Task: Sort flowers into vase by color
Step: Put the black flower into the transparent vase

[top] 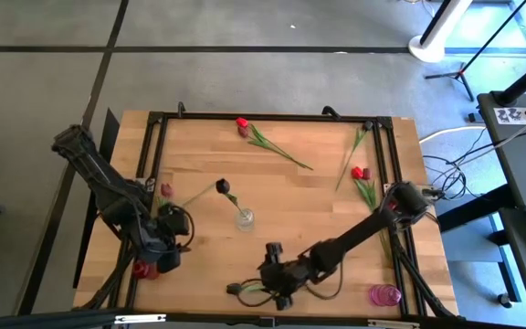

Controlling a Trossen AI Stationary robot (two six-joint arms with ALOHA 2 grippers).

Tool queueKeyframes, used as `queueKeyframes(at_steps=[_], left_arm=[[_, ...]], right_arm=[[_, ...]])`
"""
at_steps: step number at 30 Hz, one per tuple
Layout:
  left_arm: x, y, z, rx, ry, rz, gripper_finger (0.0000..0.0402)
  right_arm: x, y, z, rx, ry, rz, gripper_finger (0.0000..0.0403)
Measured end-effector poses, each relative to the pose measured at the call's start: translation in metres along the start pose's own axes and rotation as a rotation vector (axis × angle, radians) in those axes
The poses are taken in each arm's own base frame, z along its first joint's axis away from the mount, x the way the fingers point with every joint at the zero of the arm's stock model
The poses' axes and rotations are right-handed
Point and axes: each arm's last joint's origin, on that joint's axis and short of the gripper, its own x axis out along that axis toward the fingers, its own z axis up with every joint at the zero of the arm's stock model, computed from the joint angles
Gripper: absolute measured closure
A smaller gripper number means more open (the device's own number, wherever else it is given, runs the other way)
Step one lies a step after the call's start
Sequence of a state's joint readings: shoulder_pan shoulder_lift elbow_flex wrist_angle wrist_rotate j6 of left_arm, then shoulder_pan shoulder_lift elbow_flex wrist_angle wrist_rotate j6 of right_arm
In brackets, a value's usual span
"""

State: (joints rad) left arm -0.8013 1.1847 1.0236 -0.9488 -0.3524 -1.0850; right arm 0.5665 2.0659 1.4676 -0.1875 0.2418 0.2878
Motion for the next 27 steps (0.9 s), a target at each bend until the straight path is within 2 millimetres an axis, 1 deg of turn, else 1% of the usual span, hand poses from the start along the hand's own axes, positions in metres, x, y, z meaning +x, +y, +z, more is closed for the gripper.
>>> queueKeyframes(at_steps=[2, 4, 7, 10, 13, 16, 21, 24, 25, 27], left_arm=[[0.004, 0.0, -0.004, 0.003, -0.005, -0.005, 0.0178], [0.009, 0.0, -0.009, 0.011, -0.011, -0.004, 0.0178], [0.017, 0.003, -0.014, 0.016, -0.017, 0.002, 0.0178], [0.024, 0.006, -0.018, 0.018, -0.014, 0.016, 0.0178], [0.026, 0.008, -0.02, 0.02, -0.011, 0.021, 0.0178], [0.027, 0.008, -0.02, 0.023, -0.011, 0.024, 0.0178], [0.026, 0.008, -0.02, 0.013, -0.008, 0.022, 0.0178], [0.02, 0.004, -0.015, -0.007, -0.029, 0.005, 0.0186], [0.016, 0.002, -0.012, -0.003, -0.047, -0.006, 0.019], [0.007, -0.002, -0.006, 0.019, -0.075, -0.027, 0.0198]], right_arm=[[0.01, 0.0, 0.0, 0.049, 0.003, -0.006, 0.0118], [0.02, 0.003, 0.0, 0.052, 0.0, -0.005, 0.0118], [0.039, 0.005, -0.011, 0.02, 0.047, 0.002, 0.012], [0.052, 0.008, -0.018, 0.015, 0.071, 0.012, 0.0136], [0.057, 0.008, -0.023, 0.014, 0.089, 0.001, 0.017], [0.06, 0.007, -0.024, 0.008, 0.089, -0.005, 0.0219], [0.06, 0.007, -0.023, -0.031, 0.075, 0.002, 0.0316], [0.061, 0.007, -0.019, -0.027, 0.039, 0.014, 0.0381], [0.058, 0.006, -0.014, -0.02, 0.014, 0.024, 0.0389], [0.046, 0.005, 0.001, 0.004, -0.064, 0.031, 0.0388]])
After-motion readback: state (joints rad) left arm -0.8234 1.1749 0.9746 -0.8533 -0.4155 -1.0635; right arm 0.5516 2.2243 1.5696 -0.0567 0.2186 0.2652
